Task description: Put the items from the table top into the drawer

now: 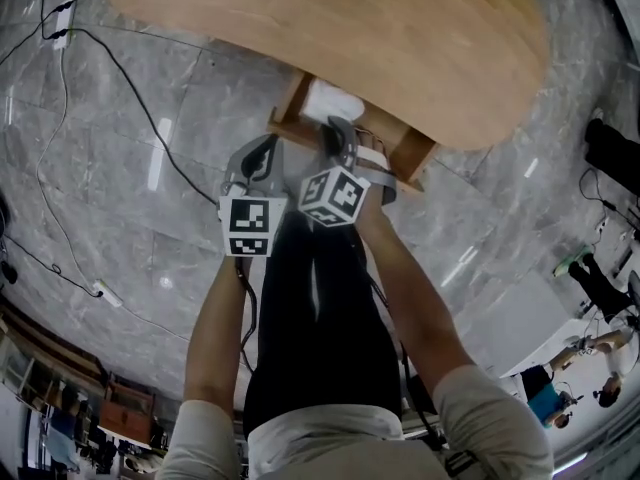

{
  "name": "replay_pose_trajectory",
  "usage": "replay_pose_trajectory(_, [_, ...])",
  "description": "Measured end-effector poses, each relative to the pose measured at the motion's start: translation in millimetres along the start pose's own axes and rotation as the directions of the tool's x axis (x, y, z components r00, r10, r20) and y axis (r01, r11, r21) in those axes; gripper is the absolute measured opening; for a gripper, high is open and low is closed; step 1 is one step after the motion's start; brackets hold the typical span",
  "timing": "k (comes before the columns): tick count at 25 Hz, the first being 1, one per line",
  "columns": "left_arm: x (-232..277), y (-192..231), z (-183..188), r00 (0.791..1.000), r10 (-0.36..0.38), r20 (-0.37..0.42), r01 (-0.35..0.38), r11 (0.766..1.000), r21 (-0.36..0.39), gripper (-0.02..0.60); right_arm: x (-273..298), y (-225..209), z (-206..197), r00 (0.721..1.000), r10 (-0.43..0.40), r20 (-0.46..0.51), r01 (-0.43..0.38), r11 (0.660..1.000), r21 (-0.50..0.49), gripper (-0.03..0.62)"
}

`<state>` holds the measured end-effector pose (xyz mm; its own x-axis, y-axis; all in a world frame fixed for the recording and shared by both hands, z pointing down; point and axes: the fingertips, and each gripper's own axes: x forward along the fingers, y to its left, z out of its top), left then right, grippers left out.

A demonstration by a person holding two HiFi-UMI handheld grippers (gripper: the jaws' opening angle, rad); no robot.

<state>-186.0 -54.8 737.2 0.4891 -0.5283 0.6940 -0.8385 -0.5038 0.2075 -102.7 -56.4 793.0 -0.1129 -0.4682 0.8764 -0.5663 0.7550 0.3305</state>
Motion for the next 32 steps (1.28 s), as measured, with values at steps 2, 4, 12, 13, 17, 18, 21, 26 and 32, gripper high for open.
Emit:
replay_pose_trajectory(2, [10,3,-1,1.0,-0.003,-0.019,0.003,1.0,0.01,0.017,6,-2,-2,1.0,0.001,-0.005,-0.001,1.0,-0.004,0.063])
replay_pose_trajectory(4, [16,5,-1,1.0,-0.002,-0.031,0.002,1.0,0.008,0.017,10,-4,-5,1.0,0.002,-0.012,-0.002,1.0,-0.001,0.063])
replay_pose_trajectory(12, [26,8,-1,0.999,0.006,-0.041,-0.007,1.0,-0.012,0.018,28,-15,-2,1.0,-0.022,-0.01,0.022,1.0,0.004,0.064])
replay_pose_trajectory(13, [27,9,0,0.999,0.009,-0.039,-0.009,1.0,-0.018,0.018,31,-16,-2,1.0,-0.024,-0.011,0.024,1.0,-0.001,0.064])
replay_pose_trajectory(17, [24,10,-1,0.999,0.012,-0.045,-0.013,1.0,-0.028,0.017,43,-15,1,1.0,-0.016,-0.019,0.015,1.0,-0.023,0.066])
replay_pose_trajectory(18, [23,10,-2,0.999,0.011,-0.047,-0.013,0.999,-0.029,0.018,45,-15,2,1.0,-0.013,-0.022,0.012,0.999,-0.03,0.066])
replay_pose_trajectory(21, [21,10,-3,0.999,0.011,-0.053,-0.013,0.999,-0.039,0.017,48,-16,3,1.0,-0.008,-0.028,0.007,0.999,-0.042,0.066])
replay_pose_trajectory(26, [20,9,-6,0.998,0.013,-0.054,-0.016,0.998,-0.053,0.017,51,-13,0,0.999,-0.003,-0.045,0.0,0.997,-0.083,0.071])
replay_pose_trajectory(32, [12,7,-8,0.999,0.023,-0.05,-0.026,0.997,-0.076,0.017,47,-8,-1,0.997,0.05,-0.052,-0.054,0.996,-0.074,0.176])
